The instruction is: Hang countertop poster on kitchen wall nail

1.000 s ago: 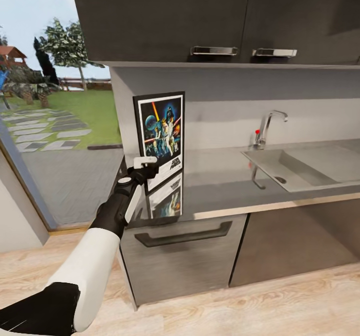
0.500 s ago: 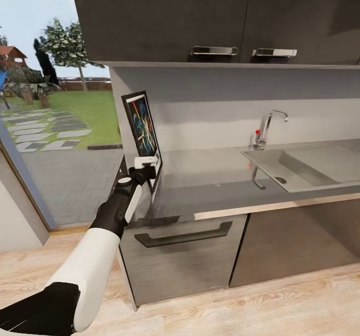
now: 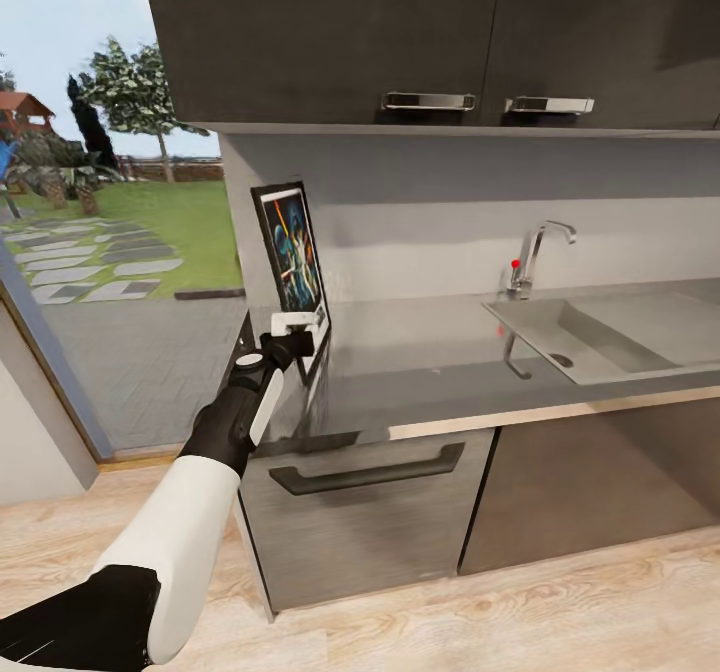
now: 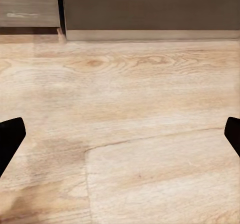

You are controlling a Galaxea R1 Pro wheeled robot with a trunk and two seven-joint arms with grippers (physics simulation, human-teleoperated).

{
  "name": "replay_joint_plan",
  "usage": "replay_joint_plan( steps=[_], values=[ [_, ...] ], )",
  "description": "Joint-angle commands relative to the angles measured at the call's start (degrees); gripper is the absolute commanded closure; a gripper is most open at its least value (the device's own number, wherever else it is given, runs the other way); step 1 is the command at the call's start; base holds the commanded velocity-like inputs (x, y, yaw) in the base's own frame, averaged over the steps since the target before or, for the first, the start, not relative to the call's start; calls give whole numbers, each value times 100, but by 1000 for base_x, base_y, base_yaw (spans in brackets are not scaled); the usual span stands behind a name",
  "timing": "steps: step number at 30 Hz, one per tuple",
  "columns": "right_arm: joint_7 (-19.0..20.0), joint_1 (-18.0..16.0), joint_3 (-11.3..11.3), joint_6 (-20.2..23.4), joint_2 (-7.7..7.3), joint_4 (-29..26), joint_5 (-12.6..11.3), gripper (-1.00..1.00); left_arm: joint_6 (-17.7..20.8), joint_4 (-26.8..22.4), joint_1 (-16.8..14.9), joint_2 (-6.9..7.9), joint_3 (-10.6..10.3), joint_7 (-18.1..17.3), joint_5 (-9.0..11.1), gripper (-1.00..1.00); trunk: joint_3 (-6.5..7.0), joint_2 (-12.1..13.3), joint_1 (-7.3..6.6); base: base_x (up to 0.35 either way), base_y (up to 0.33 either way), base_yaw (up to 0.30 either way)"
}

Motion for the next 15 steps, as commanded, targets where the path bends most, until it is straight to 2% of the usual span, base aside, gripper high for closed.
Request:
replay_joint_plan(
  steps=[1,7,15],
  values=[
    [-4,-3,-2,-17,0,3,0,-100,39,-142,-3,0,-5,-3,-15,100,-6,-3,0,0,0,0],
    [-4,-3,-2,-17,0,3,0,-100,86,-471,-3,-6,-3,-16,-9,100,-6,-3,0,0,0,0],
    [-4,-3,-3,-18,0,3,0,-100,101,-559,-3,-7,-5,-17,-6,100,-6,-3,0,0,0,0]
  ],
)
